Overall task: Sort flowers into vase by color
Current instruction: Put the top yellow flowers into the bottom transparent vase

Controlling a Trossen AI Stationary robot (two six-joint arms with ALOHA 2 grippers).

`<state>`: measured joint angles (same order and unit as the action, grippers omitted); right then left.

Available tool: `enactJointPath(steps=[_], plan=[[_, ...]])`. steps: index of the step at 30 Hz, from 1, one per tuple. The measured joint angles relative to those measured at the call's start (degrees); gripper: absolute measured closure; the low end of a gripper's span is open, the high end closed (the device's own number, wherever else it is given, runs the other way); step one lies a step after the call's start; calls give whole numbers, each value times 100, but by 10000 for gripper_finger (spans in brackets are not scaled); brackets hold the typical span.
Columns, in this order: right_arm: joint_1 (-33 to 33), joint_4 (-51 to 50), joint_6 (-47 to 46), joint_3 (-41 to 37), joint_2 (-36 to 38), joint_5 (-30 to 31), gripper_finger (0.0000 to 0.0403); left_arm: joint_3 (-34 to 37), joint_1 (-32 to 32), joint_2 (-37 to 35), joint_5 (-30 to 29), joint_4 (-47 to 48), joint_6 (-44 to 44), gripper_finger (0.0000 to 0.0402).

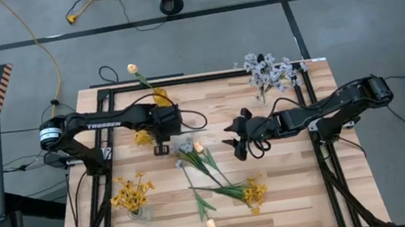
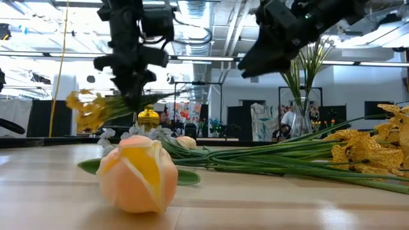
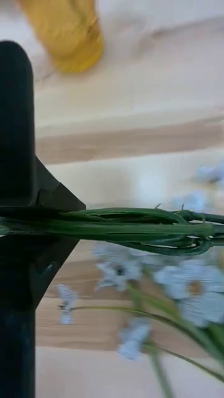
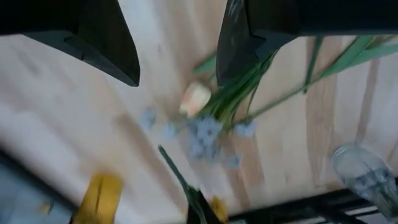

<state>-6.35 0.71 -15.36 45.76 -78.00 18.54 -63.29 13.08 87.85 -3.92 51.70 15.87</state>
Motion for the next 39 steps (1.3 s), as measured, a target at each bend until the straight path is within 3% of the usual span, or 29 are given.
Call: enactJointPath(steps=[10,18,27,39], plan=[[0,1497,2068,2,0,151,163,-361,0,0,7,-23,-8,382],[92,2126,2904,4,-15,148,163,-363,0,0,130,-296,-64,381],[242,2182,2929,182,-336,71,163,-363,0,0,357,-655,-67,381],[232,679,3867,2225,-2149,-29,163,-363,0,0,355,-660,-143,381]])
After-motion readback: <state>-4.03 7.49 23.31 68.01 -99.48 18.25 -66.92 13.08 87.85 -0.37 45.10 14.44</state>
